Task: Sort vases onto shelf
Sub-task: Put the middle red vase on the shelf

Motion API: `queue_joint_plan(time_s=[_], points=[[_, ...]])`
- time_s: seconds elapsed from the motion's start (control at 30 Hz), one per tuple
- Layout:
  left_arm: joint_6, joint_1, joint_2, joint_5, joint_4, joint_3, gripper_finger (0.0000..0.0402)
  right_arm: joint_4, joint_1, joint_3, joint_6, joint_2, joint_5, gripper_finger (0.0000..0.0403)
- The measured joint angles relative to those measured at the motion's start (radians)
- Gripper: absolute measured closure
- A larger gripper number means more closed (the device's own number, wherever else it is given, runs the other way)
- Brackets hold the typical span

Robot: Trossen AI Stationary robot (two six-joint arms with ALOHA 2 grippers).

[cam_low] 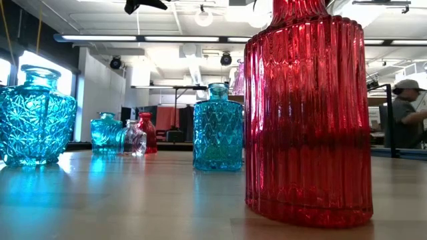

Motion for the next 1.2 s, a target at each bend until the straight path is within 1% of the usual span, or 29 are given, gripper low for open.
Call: queue_joint_plan(time_s=[0.27,0.43,0.87,1.2], points=[[0.0,0.0,0.0,0.0,0.0,0.0,0.0289,0.034,-0.035,0.0,0.017,0.016,0.016,0.0403],[0.0,0.0,0.0,0.0,0.0,0.0,0.0289,0.039,-0.036,0.0,0.027,0.038,0.021,0.0403],[0.0,0.0,0.0,0.0,0.0,0.0,0.0289,0.056,-0.062,0.0,0.044,0.043,0.027,0.0403],[0.0,0.0,0.0,0.0,0.0,0.0,0.0289,0.053,-0.061,0.0,0.037,0.043,0.075,0.0403]])
